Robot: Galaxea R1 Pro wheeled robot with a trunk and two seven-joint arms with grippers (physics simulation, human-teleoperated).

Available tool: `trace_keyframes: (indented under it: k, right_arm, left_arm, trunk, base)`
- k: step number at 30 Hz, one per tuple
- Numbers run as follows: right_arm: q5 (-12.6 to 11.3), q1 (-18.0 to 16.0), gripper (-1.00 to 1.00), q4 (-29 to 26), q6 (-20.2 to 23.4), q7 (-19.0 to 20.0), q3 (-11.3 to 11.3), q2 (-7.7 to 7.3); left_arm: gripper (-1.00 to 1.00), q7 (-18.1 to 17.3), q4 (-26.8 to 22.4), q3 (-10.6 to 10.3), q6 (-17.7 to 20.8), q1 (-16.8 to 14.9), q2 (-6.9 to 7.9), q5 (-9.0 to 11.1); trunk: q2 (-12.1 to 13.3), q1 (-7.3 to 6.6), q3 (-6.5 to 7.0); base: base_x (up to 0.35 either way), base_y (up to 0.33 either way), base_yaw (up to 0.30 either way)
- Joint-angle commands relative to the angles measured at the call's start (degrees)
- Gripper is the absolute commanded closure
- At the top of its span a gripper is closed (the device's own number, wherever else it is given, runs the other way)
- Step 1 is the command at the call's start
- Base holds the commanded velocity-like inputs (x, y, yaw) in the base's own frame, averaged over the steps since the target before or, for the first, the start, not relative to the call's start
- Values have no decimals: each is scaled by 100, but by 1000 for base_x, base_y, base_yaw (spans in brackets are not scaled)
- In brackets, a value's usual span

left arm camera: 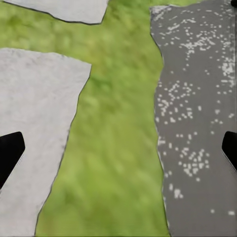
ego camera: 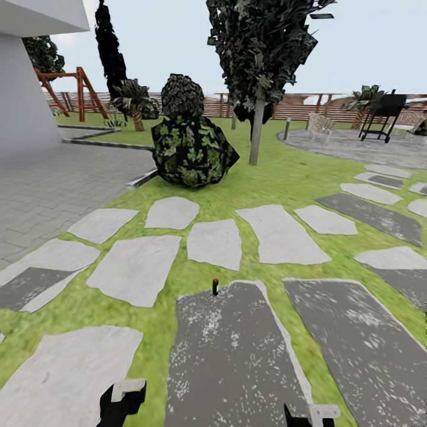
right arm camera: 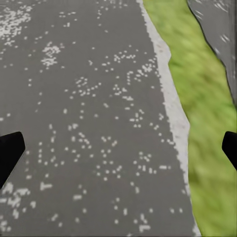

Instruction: In the garden, pick up the pesticide atomizer on the floor and spray pesticide onto both trees until each tree trunk is fully covered.

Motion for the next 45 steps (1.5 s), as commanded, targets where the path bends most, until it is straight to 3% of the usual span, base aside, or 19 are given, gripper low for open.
trace_keyframes:
  k: [1,17,32,45]
  right_arm:
    - [0,0,-100,0,0,0,0,1]
    - [-3,0,-100,0,0,0,0,-2]
    - [-2,0,-100,0,0,0,0,-2]
    - [3,0,-100,-8,0,0,8,14]
  left_arm:
    - [-100,0,0,1,0,0,0,0]
    - [-100,0,0,-1,0,1,0,0]
    - [-100,0,0,-1,0,3,0,-25]
    - [-100,0,0,-1,0,3,0,-27]
  trunk:
    - [0,0,0]
    - [0,0,1]
    - [0,0,1]
    - [0,0,1]
  base:
    - [264,217,-261]
    - [284,182,-255]
    - [287,22,-241]
    - [285,0,-39]
